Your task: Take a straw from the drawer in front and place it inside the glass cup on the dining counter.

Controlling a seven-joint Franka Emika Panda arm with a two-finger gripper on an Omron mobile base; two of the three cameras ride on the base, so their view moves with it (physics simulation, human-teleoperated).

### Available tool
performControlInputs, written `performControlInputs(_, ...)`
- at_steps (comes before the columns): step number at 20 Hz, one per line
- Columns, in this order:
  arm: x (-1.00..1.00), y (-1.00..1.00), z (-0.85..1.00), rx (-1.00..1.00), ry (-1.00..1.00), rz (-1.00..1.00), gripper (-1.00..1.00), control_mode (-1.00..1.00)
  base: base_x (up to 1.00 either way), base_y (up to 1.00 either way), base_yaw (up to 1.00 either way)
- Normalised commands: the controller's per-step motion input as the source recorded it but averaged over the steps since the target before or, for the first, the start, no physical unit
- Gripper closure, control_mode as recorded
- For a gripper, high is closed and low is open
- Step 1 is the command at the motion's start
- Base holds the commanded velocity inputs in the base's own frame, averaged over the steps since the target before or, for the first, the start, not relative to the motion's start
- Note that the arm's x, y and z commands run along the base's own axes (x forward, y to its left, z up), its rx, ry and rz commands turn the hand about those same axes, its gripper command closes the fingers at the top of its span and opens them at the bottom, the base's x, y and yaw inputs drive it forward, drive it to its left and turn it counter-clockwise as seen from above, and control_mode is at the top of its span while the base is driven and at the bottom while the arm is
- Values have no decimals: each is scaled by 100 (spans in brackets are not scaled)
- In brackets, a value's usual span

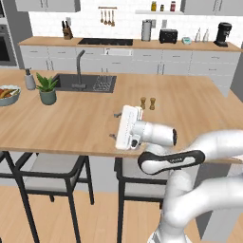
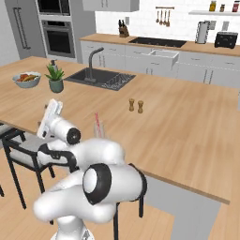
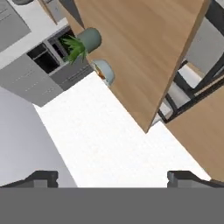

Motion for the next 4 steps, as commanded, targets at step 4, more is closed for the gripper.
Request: performControlInputs(4,-69,-58,100,20,-14,2,-100,-100,0,0,0)
